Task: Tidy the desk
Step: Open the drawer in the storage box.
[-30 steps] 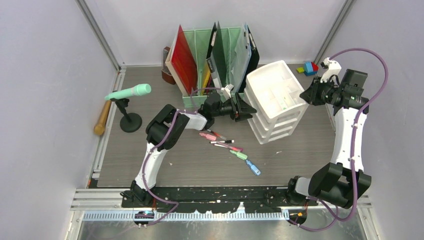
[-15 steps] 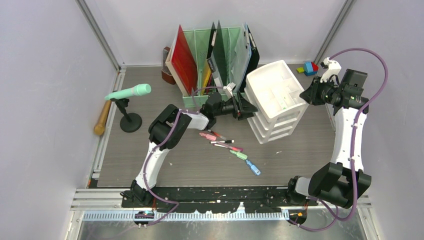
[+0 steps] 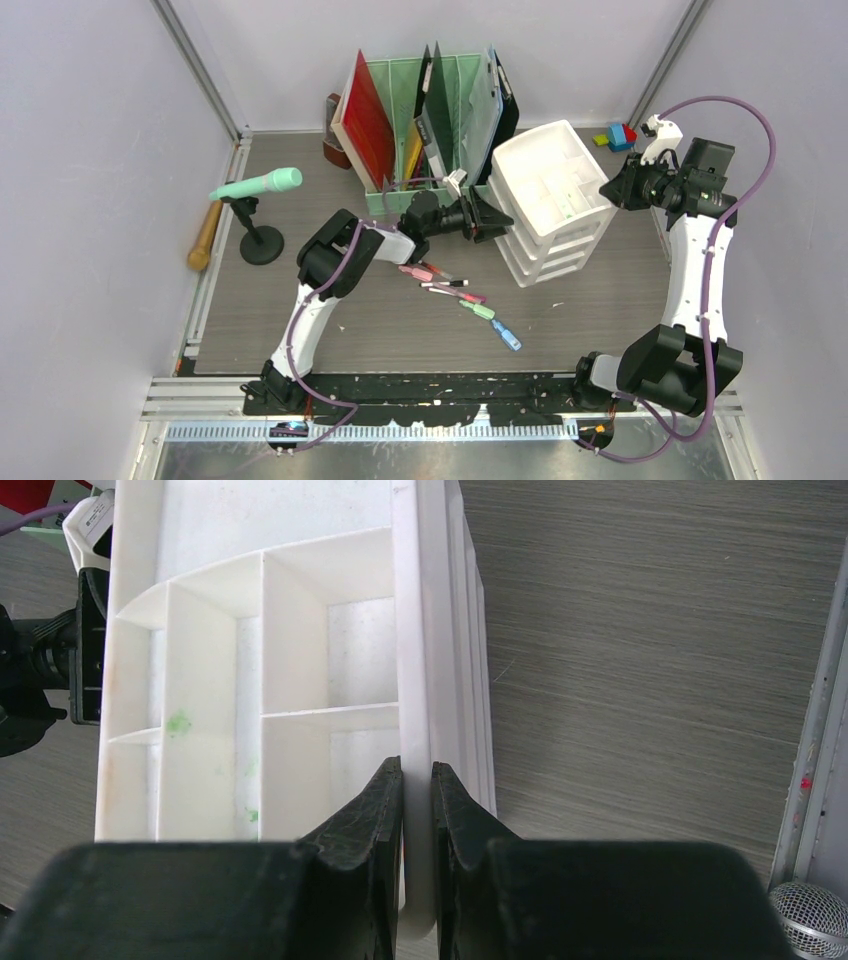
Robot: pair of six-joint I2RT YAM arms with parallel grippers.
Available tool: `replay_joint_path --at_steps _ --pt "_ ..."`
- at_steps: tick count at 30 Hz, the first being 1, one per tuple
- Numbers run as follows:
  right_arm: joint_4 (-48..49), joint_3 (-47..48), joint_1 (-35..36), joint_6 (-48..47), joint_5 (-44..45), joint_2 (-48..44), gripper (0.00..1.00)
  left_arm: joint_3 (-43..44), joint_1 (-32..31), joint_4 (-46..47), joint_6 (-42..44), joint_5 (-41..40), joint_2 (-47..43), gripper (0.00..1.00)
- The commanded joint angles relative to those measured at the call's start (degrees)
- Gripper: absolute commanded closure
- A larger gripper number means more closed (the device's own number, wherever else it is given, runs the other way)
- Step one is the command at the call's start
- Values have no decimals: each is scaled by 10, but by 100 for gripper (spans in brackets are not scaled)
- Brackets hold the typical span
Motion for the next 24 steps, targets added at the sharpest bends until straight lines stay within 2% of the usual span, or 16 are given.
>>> replay_joint_path --at_steps 1,12,24 --pt "-26 -32 8 15 61 35 94 -15 -2 114 -20 18 -38 39" --pt "-4 -31 8 26 100 20 98 -57 0 138 -17 27 -61 39" --pt "-9 -28 8 20 102 20 99 -85 18 158 -19 21 -78 41"
